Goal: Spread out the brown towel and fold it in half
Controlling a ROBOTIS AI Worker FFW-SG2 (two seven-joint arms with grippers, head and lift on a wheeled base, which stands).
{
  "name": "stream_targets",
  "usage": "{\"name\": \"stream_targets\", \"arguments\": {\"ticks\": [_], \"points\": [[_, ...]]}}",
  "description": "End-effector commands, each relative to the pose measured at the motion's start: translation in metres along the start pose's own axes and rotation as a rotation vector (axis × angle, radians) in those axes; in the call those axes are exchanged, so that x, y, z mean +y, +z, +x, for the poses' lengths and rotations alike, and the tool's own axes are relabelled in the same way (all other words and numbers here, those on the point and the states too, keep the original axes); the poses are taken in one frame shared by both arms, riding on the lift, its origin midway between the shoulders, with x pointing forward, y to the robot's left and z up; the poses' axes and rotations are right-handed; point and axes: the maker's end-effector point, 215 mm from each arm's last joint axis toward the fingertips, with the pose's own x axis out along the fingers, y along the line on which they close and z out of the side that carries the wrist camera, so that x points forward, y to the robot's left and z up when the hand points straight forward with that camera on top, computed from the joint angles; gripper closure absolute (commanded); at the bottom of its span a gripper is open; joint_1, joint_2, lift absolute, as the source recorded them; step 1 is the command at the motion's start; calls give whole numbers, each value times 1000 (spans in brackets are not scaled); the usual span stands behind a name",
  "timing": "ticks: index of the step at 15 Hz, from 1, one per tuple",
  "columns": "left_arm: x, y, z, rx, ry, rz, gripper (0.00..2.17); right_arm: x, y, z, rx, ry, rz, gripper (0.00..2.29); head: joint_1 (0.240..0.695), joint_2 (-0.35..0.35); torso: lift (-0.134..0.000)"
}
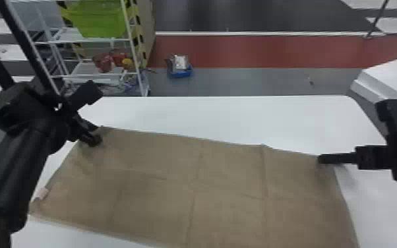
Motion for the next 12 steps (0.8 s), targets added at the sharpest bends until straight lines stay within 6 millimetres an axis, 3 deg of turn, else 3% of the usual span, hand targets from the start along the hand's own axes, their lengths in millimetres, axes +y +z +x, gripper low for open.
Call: {"name": "stream_targets", "arguments": {"ticks": [1,5,7,9,12], "points": [[0,-1,1,-1,4,0,718,0,3,0,-2,1,-5,964,695,27,-134],[1,2,1,-27,16,-16,718,-6,8,-4,-19,-8,-2,967,695,28,-134],[10,-3,-6,-61,44,-56,731,-11,18,-10,-43,-16,1,967,695,24,-134],[17,-4,-6,-77,75,-79,1092,-14,32,-15,-66,-27,-22,967,695,22,-134],[18,-7,-4,-84,98,-91,1092,-16,48,-17,-96,-39,-57,967,695,24,-134]]}}
